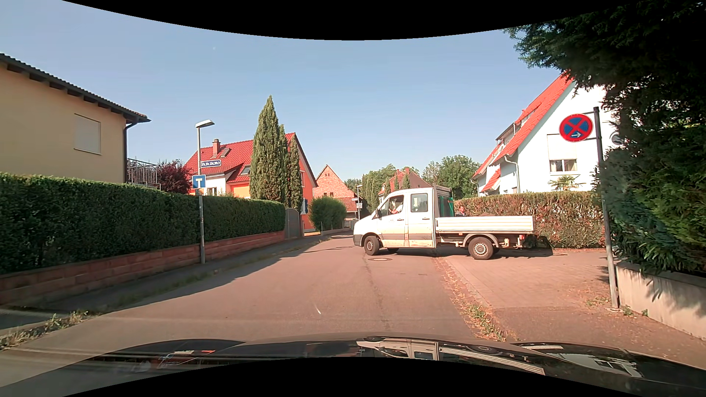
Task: Follow the waypoints while adhering to traffic rules and regulations
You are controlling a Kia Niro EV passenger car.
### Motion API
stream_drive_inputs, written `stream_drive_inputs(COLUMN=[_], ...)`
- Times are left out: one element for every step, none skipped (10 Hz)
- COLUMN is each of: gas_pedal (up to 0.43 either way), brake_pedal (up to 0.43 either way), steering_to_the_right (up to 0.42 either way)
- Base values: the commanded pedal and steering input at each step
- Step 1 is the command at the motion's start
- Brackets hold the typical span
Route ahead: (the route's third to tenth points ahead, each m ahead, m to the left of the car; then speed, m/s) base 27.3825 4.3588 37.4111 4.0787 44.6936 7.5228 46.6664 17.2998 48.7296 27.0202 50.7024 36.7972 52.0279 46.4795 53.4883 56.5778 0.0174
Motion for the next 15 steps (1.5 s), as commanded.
stream_drive_inputs(gas_pedal=[0.0,0.0,0.0,0.0,0.0,0.0,0.0,0.0,0.0,0.0,0.0,0.0,0.0,0.0,0.0], brake_pedal=[0.134,0.134,0.134,0.134,0.134,0.128,0.134,0.128,0.128,0.128,0.122,0.122,0.122,0.122,0.11], steering_to_the_right=[0.05,0.049,0.049,0.049,0.049,0.049,0.05,0.05,0.05,0.05,0.049,0.05,0.051,0.052,0.053])
